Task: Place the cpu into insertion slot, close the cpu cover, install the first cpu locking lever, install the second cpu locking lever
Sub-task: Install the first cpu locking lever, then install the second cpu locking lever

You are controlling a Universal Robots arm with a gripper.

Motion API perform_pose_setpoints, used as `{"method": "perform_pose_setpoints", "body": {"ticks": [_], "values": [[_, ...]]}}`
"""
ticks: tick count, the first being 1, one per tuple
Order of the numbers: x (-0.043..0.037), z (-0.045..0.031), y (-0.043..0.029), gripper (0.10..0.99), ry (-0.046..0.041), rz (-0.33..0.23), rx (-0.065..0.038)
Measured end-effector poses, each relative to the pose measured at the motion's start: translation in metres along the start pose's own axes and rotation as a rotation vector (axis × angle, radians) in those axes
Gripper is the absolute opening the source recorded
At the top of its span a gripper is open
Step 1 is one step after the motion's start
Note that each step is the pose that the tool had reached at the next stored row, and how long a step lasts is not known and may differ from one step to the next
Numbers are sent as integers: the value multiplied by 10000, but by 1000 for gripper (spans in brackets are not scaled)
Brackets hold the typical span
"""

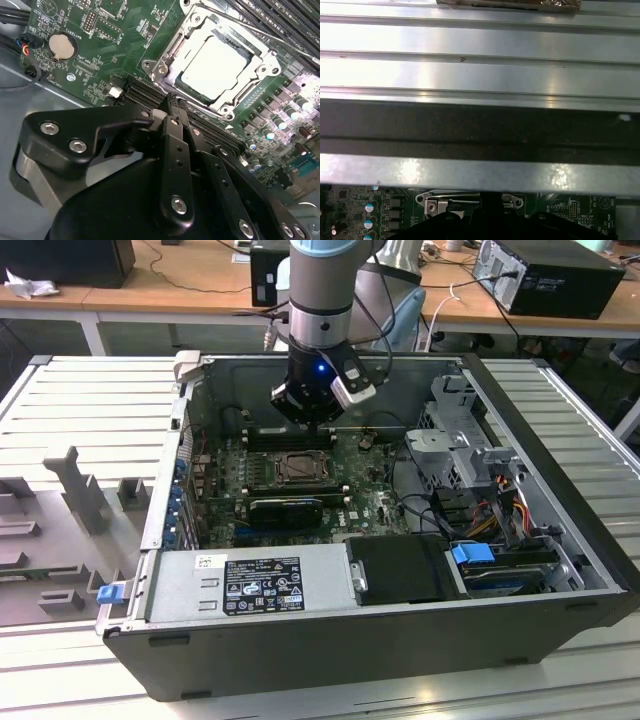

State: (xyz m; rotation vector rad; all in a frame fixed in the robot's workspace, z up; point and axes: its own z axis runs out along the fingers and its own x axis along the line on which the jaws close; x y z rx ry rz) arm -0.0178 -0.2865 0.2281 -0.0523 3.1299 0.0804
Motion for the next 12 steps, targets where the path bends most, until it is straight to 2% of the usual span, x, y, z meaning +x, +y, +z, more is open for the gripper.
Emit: {"method": "perform_pose_setpoints", "body": {"ticks": [12], "values": [[-4,-1,-60,106,1,0,6]]}}
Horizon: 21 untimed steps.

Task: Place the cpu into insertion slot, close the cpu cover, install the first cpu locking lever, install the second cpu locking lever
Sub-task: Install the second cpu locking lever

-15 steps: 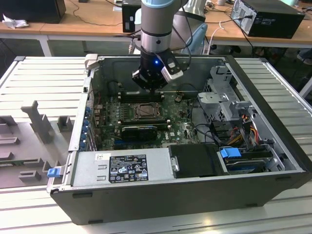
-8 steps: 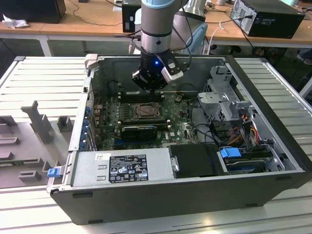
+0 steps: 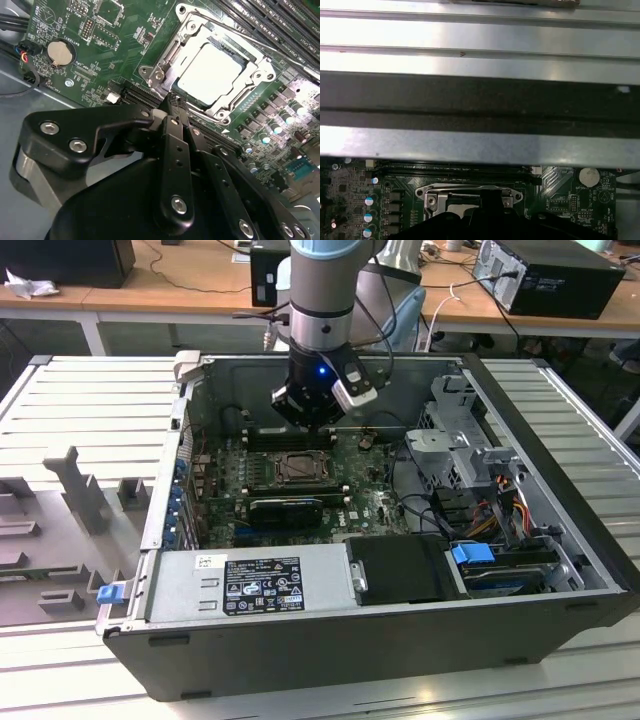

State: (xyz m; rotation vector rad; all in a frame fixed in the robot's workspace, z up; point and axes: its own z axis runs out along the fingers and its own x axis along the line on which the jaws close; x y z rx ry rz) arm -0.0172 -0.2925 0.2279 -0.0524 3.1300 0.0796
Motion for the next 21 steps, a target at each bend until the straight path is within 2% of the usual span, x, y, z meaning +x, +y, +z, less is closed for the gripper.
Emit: {"method": "perform_pose_setpoints", "body": {"ticks": [5,10,13,16,20,21], "values": [[0,-24,-17,106,0,2,0],[-2,-154,-11,106,-1,-1,-1],[-1,-158,-37,106,0,0,-1],[3,-162,-123,106,-1,1,-1],[8,-169,-305,106,-1,1,-1],[11,-171,-377,106,0,0,-1]]}}
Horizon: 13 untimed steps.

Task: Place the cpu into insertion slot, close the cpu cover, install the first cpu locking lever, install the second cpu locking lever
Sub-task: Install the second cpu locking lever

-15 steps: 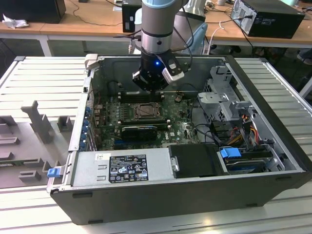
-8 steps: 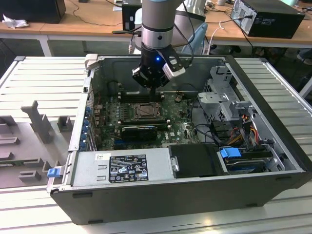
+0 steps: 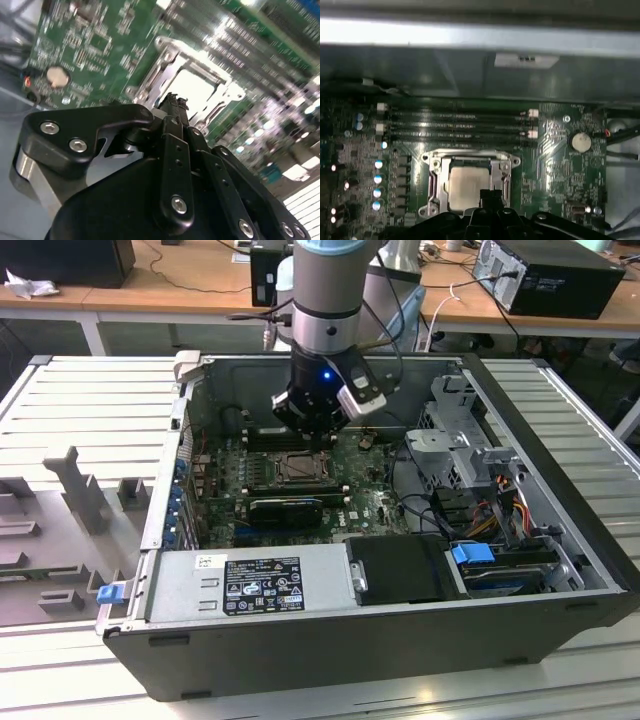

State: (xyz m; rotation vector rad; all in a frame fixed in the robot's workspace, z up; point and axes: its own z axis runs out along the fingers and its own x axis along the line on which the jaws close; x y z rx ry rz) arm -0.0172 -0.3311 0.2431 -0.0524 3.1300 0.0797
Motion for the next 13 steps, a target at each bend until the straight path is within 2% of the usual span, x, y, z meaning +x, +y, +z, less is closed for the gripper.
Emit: {"method": "perform_pose_setpoints", "body": {"ticks": [3,4,5,6,7,8,11,12,13], "values": [[4,-2,-123,106,2,1,-1],[5,-2,-155,106,21,2,0],[6,4,-187,106,83,4,-7],[7,14,-210,106,115,-2,-56],[8,23,-229,106,116,-29,-151],[11,31,-248,106,116,-57,-192],[23,43,-326,106,118,-95,-211],[46,45,-355,106,118,-102,-212],[105,47,-360,106,118,-114,-232]]}}
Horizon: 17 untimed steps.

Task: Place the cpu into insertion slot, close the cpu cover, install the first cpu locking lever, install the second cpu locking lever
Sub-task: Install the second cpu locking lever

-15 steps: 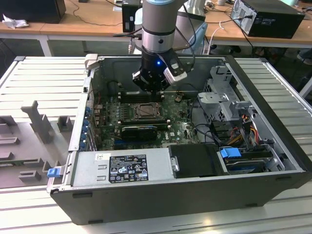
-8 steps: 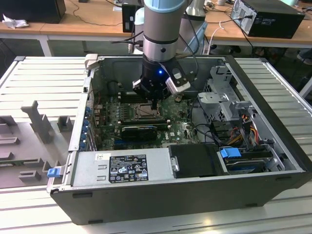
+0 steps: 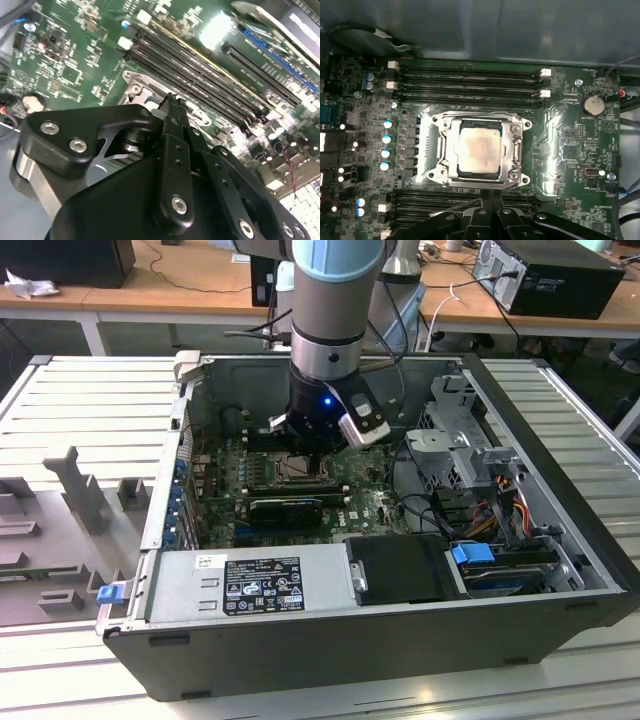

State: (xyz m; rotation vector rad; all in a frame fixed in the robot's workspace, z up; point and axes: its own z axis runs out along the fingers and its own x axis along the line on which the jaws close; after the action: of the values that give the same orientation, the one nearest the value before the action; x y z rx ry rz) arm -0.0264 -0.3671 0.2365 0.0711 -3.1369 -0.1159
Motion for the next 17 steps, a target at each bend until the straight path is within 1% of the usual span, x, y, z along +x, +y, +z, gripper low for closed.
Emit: {"method": "perform_pose_setpoints", "body": {"ticks": [1,2,5,6,8,9,13,14,15,17], "values": [[48,8,2,106,-2,-2,-12],[52,15,1,106,1,-3,-11],[53,72,-3,106,23,-2,-16],[63,77,-9,106,24,-2,-59],[129,80,-27,106,10,-4,-306],[157,80,-39,106,6,-5,-397],[221,79,-109,106,-2,-6,-570],[245,77,-131,106,-6,-4,-664],[261,76,-141,106,-10,-6,-732],[280,76,-159,106,-12,-7,-801]]}}
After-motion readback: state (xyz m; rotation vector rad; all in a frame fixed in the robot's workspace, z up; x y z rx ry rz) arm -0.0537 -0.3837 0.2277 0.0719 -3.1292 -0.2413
